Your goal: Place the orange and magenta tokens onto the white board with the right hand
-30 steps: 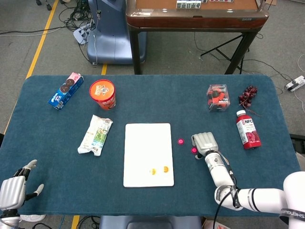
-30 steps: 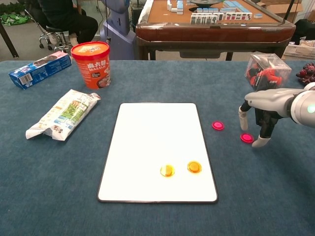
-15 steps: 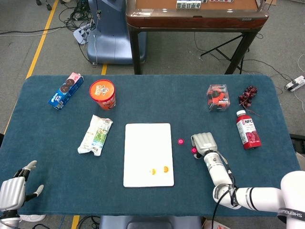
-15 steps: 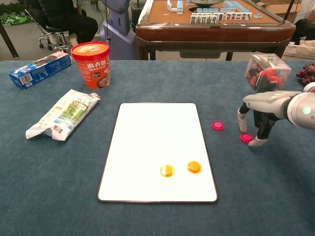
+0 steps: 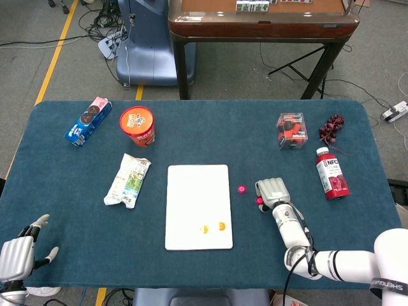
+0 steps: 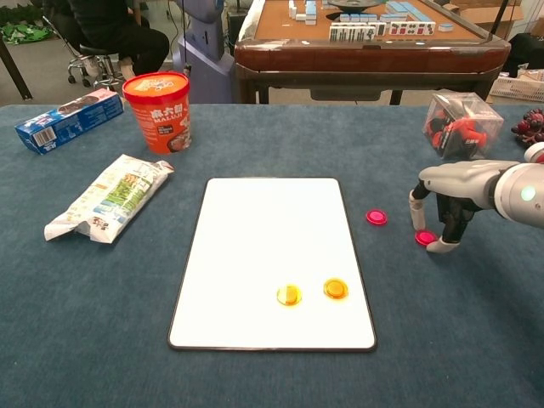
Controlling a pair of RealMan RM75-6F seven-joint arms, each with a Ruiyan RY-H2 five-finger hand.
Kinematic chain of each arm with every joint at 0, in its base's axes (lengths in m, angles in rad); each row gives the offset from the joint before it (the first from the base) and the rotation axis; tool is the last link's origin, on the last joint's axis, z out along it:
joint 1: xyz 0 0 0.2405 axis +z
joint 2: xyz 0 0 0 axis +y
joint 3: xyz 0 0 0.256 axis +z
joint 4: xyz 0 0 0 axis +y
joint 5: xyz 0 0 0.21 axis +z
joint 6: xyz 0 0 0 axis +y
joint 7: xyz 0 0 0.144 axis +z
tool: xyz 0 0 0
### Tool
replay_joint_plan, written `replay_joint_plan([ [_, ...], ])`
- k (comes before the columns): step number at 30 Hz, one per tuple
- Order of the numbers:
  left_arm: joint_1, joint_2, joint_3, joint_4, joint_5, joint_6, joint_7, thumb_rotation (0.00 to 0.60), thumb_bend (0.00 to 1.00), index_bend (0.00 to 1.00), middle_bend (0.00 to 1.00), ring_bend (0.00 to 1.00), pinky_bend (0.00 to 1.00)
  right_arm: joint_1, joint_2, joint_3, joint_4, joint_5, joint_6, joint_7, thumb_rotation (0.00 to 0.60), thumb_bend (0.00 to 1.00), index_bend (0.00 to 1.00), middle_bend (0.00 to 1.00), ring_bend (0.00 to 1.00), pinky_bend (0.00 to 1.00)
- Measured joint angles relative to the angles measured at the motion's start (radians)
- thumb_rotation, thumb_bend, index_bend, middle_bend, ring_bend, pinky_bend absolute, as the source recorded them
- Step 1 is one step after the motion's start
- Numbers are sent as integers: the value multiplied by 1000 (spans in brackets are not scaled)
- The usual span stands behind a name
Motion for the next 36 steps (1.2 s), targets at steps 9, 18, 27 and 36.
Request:
replay_joint_plan([
  [9,-2,0,-1,-1,0,-2,0,600,236,201,299,305,643,-7,0,1,-4,-19,6,11,600,266,465,1000,1000,1000],
  [18,-3,-1,-4,0,0,-1,-2,600,236,201,299,305,643,-4,41,29,-77,-70,38,22,600,266,470,1000,1000,1000],
  [27,-7,-2,-8,-5,5,2,-3,600,236,201,299,304,644,54,15,90,-87,-53,37,1,600,264,470,1000,1000,1000],
  [36,-4,6,-8,-2,3,4,-11,600,236,202,299,305,645,142,-80,149,-16,5,14,-34,600,260,470,1000,1000,1000],
])
